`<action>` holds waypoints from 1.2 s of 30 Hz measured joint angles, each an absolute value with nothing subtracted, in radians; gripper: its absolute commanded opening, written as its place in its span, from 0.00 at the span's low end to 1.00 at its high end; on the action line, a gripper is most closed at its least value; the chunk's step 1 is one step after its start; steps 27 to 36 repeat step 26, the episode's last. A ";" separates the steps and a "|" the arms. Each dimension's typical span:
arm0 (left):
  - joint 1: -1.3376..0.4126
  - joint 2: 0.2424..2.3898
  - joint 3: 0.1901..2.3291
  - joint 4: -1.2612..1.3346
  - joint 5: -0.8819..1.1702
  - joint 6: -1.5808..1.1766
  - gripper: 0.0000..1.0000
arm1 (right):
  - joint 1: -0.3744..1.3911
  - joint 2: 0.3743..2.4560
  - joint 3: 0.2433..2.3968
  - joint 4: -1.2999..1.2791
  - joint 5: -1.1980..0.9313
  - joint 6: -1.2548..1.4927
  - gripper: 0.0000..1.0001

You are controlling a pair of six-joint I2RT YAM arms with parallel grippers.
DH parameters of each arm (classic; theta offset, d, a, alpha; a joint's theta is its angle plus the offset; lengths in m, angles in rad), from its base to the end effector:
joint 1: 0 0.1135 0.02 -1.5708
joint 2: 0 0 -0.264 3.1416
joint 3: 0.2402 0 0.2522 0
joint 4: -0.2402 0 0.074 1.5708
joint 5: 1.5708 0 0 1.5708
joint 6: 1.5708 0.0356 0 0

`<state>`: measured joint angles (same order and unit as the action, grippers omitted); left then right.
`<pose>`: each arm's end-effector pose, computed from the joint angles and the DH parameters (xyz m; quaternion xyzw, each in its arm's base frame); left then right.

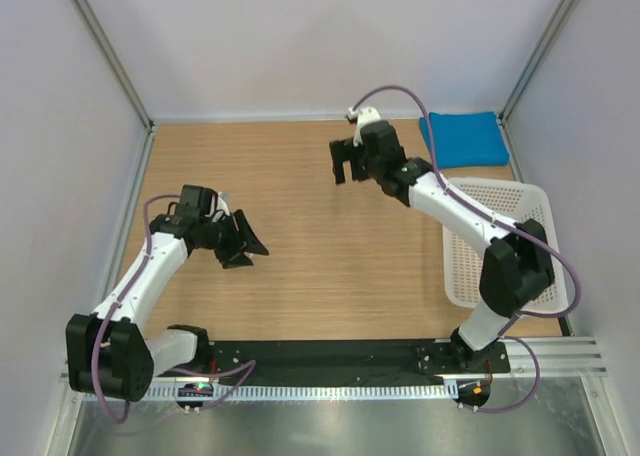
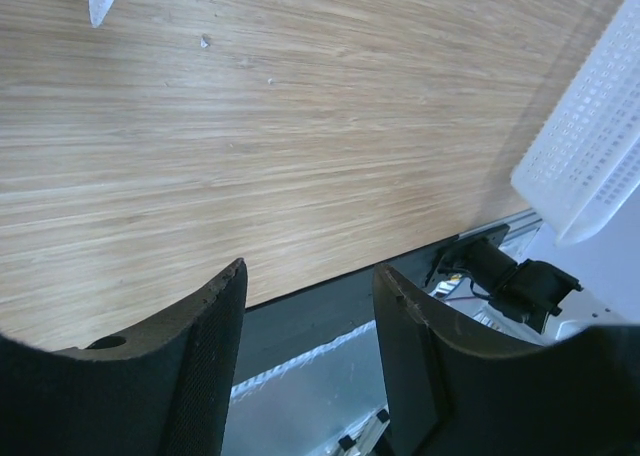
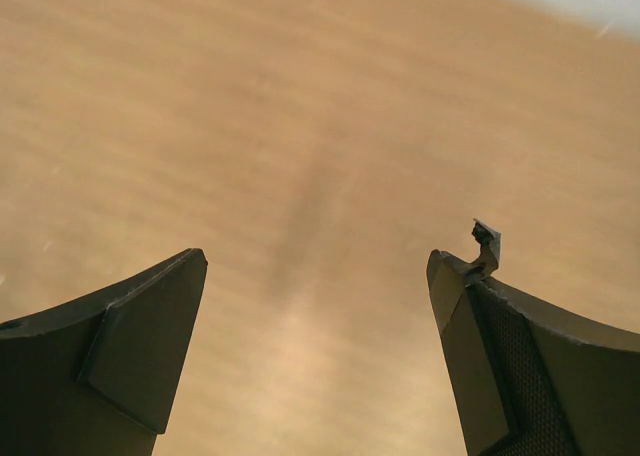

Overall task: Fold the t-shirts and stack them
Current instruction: Neatly place the folded tshirt to the corner

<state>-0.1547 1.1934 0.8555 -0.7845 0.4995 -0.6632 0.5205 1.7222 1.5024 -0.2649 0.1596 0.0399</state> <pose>0.2141 -0.0506 0.2395 -0.1844 0.9282 -0.3068 0.1018 0.3573 0.1983 0.3288 -0.1631 0.8387 0.0769 0.5139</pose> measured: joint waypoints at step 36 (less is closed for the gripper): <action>-0.155 0.658 0.324 -0.406 0.664 -1.041 0.63 | 0.528 0.516 0.458 -0.497 0.011 0.772 1.00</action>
